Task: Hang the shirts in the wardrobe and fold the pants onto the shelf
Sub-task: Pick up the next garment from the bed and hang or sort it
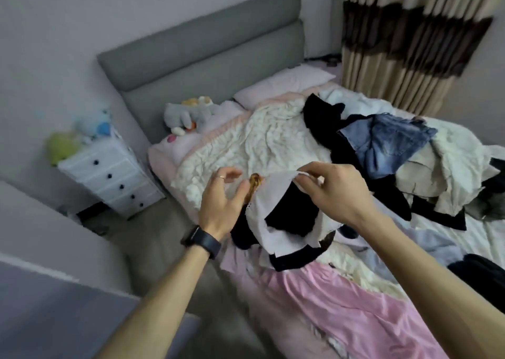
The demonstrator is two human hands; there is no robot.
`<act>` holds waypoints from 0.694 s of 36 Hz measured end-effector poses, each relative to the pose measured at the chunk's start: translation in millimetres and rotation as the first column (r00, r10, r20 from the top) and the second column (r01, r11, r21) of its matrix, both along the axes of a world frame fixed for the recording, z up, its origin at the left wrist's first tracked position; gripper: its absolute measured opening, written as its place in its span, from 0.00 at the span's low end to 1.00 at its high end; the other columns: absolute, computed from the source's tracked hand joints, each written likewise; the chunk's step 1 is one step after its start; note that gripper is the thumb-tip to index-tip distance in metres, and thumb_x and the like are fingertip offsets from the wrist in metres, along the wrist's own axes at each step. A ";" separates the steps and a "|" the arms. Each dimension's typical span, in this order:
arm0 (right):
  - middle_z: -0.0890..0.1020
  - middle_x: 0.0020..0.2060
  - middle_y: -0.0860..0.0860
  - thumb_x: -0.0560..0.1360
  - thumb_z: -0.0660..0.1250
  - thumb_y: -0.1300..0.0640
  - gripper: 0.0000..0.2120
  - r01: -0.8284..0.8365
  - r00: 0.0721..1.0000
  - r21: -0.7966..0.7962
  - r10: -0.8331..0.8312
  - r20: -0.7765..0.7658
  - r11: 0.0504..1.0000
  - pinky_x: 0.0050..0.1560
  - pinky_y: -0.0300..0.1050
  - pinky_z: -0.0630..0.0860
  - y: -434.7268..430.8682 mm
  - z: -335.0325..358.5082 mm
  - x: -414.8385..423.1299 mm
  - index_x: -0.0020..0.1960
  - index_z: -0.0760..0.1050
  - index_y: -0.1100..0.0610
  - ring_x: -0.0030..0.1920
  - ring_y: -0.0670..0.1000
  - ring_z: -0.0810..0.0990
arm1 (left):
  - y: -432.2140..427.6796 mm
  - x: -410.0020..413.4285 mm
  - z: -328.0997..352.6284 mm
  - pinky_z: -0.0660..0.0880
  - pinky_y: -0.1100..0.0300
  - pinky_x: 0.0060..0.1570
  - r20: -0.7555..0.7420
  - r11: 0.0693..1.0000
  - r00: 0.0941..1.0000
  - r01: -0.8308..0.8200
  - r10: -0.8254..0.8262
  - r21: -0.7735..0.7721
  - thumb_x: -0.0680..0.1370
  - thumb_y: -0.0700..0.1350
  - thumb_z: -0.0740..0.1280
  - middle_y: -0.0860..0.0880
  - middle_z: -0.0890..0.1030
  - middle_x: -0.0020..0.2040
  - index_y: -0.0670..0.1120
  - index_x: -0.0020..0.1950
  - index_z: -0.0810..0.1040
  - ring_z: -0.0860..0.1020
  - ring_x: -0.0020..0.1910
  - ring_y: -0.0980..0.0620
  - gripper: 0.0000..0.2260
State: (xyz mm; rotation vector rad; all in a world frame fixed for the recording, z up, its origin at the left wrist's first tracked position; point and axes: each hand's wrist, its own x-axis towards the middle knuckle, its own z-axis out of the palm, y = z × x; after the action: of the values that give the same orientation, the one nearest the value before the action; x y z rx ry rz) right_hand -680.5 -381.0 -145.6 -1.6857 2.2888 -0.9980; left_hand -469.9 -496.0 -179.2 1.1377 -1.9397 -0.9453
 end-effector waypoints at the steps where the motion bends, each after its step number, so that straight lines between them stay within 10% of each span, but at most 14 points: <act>1: 0.81 0.34 0.42 0.78 0.67 0.45 0.07 -0.036 0.999 0.002 0.036 -0.010 0.999 0.39 0.46 0.75 -3.9 11.5 15.8 0.50 0.83 0.45 0.40 0.52 0.82 | 10.6 11.9 12.4 0.74 0.63 0.53 -0.009 0.999 0.999 0.032 -0.033 -0.032 0.74 0.64 0.67 0.60 0.79 0.55 0.57 0.56 0.75 0.77 0.55 0.61 0.16; 6: 0.86 0.40 0.44 0.77 0.69 0.48 0.06 -0.190 0.980 -0.024 0.189 -0.063 0.981 0.42 0.46 0.75 -12.1 59.2 90.1 0.50 0.84 0.44 0.43 0.52 0.83 | 40.0 68.9 34.3 0.67 0.59 0.39 0.345 0.964 0.937 0.034 0.061 -0.264 0.73 0.68 0.67 0.57 0.79 0.54 0.59 0.58 0.68 0.78 0.50 0.54 0.21; 10: 0.87 0.42 0.45 0.76 0.71 0.49 0.05 -0.315 0.926 -0.108 0.280 -0.253 0.943 0.40 0.47 0.79 -3.5 74.1 141.0 0.50 0.84 0.47 0.44 0.55 0.85 | 66.9 140.5 33.5 0.69 0.55 0.29 0.410 0.914 0.877 -0.077 0.253 -0.399 0.80 0.56 0.60 0.50 0.80 0.37 0.54 0.50 0.72 0.80 0.38 0.42 0.08; 15: 0.86 0.41 0.49 0.79 0.67 0.46 0.11 -0.457 0.824 -0.156 0.351 -0.444 0.876 0.34 0.51 0.80 4.0 73.9 200.0 0.49 0.85 0.50 0.40 0.59 0.85 | 114.6 242.3 35.2 0.75 0.55 0.34 0.422 0.864 0.803 -0.211 0.420 -0.457 0.81 0.53 0.62 0.48 0.85 0.47 0.54 0.64 0.77 0.82 0.43 0.40 0.13; 20: 0.86 0.40 0.49 0.78 0.69 0.45 0.10 -0.570 0.787 -0.067 0.521 -0.330 0.819 0.39 0.54 0.80 12.3 69.3 259.6 0.50 0.84 0.49 0.43 0.58 0.85 | 156.6 303.9 30.5 0.79 0.49 0.47 0.332 0.694 0.721 -0.280 0.608 -0.663 0.76 0.49 0.71 0.46 0.78 0.63 0.45 0.65 0.75 0.79 0.54 0.42 0.19; 25: 0.84 0.36 0.49 0.78 0.65 0.41 0.12 -0.706 0.684 0.063 0.701 -0.200 0.706 0.44 0.54 0.78 16.5 60.7 326.5 0.44 0.82 0.47 0.44 0.58 0.84 | 194.8 332.1 5.7 0.73 0.53 0.44 0.412 0.650 0.544 -0.372 0.731 -0.663 0.73 0.60 0.70 0.49 0.79 0.54 0.48 0.61 0.73 0.77 0.48 0.46 0.22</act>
State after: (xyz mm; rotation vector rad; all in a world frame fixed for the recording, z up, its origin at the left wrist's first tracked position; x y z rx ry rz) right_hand -354.0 -364.5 -84.8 -2.4772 1.4335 -0.6714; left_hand -137.8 -301.2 -173.5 1.7575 -1.8841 0.4134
